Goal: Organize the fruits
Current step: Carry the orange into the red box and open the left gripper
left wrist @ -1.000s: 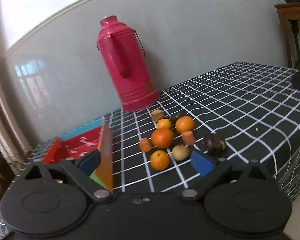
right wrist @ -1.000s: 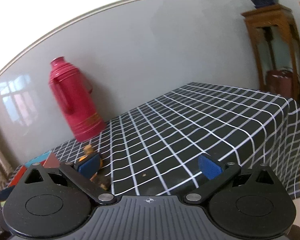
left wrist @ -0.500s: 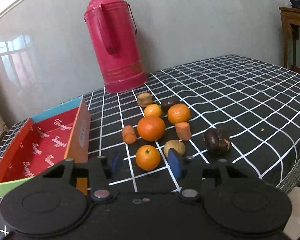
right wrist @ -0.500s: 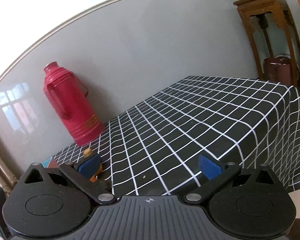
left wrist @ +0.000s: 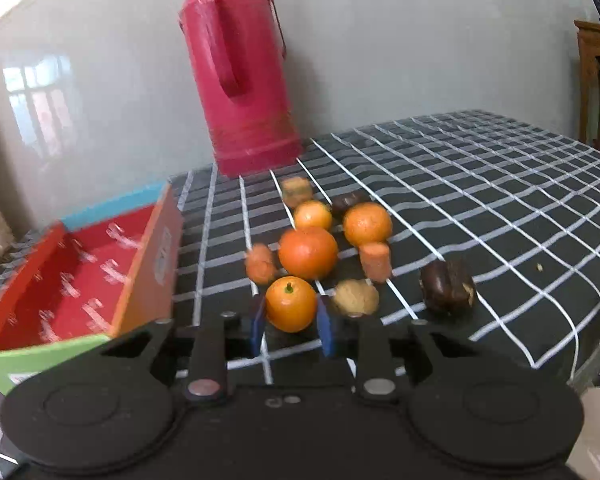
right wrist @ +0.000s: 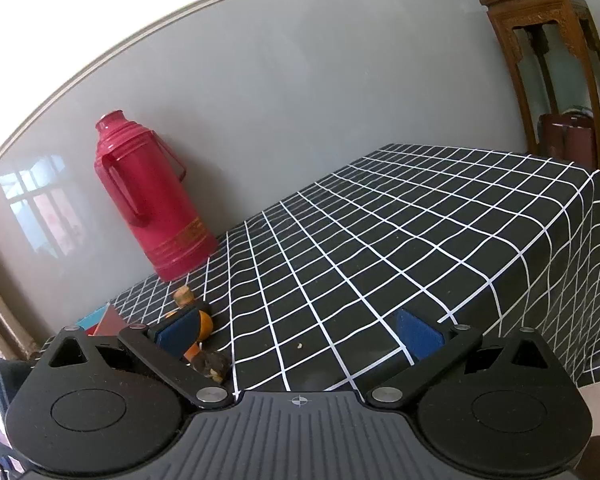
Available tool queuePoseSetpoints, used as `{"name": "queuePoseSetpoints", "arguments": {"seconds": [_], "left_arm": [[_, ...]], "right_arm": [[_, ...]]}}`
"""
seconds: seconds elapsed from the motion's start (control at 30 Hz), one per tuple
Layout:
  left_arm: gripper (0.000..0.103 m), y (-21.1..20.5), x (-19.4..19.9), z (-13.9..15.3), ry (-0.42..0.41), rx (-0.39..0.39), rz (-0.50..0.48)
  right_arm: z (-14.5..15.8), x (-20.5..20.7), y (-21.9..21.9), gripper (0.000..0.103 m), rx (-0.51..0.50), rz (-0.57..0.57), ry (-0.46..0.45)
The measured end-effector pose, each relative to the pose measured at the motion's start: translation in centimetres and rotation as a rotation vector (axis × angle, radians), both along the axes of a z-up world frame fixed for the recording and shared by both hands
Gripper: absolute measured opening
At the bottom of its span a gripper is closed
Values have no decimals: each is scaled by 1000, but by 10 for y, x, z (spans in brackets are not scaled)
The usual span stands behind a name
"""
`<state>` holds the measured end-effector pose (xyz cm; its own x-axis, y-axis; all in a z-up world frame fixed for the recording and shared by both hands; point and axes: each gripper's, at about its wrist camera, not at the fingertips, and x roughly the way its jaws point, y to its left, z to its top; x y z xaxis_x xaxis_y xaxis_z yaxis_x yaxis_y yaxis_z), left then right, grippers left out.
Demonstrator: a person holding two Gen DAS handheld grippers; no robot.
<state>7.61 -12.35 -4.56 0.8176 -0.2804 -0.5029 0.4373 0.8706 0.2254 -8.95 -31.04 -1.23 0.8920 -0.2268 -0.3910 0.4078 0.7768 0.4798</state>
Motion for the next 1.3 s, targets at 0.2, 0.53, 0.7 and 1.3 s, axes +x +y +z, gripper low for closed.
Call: {"name": "queuePoseSetpoints", "arguments": {"seconds": [0.2, 0.53, 0.7, 1.3], "left_arm": [[17, 20, 1, 23, -107, -38, 112], [17, 87, 55, 37, -63, -17, 452], [17, 117, 82, 28, 48, -2, 561], [91, 136, 60, 47, 45, -110, 560]], "right_arm": [[-2, 5, 4, 103, -12, 11, 18], [-5, 30, 33, 103, -47, 101, 54], [-6, 44, 54, 103, -68, 160, 58], [-12, 90, 74, 103, -164, 331, 138]]}}
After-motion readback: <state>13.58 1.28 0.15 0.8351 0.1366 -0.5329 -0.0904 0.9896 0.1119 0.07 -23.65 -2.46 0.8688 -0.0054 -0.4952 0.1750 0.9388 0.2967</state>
